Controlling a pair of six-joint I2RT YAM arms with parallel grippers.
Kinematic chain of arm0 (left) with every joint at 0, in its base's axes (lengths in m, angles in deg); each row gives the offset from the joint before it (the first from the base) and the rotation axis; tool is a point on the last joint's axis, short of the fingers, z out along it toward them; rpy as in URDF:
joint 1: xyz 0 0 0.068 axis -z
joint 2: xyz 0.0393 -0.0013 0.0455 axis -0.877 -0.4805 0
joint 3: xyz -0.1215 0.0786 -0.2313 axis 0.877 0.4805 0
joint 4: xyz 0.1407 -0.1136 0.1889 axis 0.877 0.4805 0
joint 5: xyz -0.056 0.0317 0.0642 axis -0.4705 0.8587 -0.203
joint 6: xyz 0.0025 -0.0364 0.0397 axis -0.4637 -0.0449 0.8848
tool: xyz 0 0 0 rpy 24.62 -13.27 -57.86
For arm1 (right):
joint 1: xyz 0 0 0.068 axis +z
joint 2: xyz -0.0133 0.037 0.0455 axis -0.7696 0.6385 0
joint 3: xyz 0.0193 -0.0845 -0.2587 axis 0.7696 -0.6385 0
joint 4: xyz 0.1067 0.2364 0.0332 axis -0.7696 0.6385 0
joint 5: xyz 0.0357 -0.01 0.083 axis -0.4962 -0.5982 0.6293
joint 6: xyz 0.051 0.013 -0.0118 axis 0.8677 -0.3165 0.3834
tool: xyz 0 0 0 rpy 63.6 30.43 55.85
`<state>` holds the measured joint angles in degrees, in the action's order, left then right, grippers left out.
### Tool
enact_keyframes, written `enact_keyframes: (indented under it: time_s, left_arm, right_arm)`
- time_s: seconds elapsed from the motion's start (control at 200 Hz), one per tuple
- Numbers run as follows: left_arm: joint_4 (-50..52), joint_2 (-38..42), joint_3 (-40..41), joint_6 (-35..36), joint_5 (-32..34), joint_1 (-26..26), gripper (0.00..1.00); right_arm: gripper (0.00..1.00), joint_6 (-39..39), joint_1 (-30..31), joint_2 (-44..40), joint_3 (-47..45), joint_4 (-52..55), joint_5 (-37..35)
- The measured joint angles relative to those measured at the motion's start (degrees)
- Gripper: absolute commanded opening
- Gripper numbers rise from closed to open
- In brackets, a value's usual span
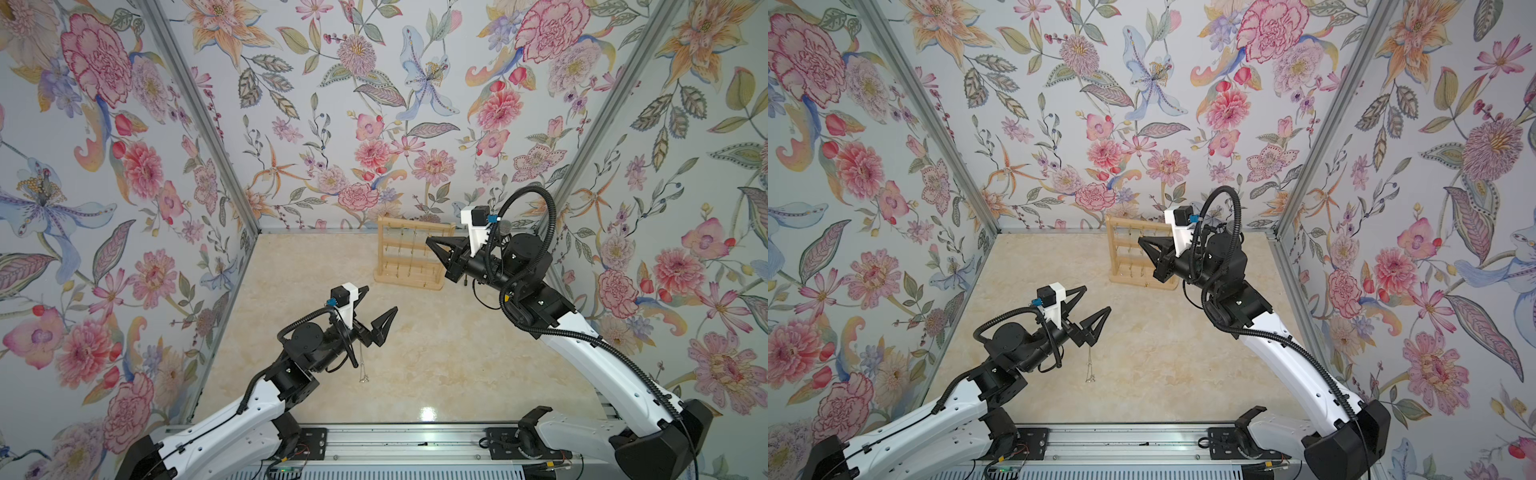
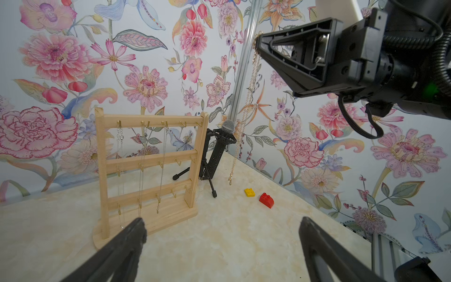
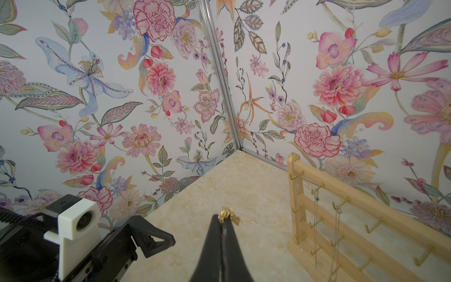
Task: Take the necklace off the jewelry display stand
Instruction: Take off the necklace from the stand.
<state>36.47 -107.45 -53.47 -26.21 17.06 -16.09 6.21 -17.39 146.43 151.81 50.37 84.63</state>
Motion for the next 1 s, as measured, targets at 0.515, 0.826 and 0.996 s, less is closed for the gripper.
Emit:
enact_keyframes:
  time_s: [0.515, 0.826, 0.996]
  left_arm:
    - [3.87, -0.92, -1.33, 1.22, -6.91, 0.15, 0.99]
    - [1.31, -8.68, -5.53, 1.77, -12.41, 0.15, 0.96]
    - [-5.09, -12.41, -5.53, 1.27, -17.07, 0.15, 0.91]
  right_arm:
    - [0.0, 3.23, 3.45, -6.21, -5.4, 2.38, 3.13]
    - [0.0, 4.35, 3.5, -7.32, -7.21, 3.13, 3.76]
    - [0.0, 4.87, 5.66, -7.56, -7.21, 3.23, 4.22]
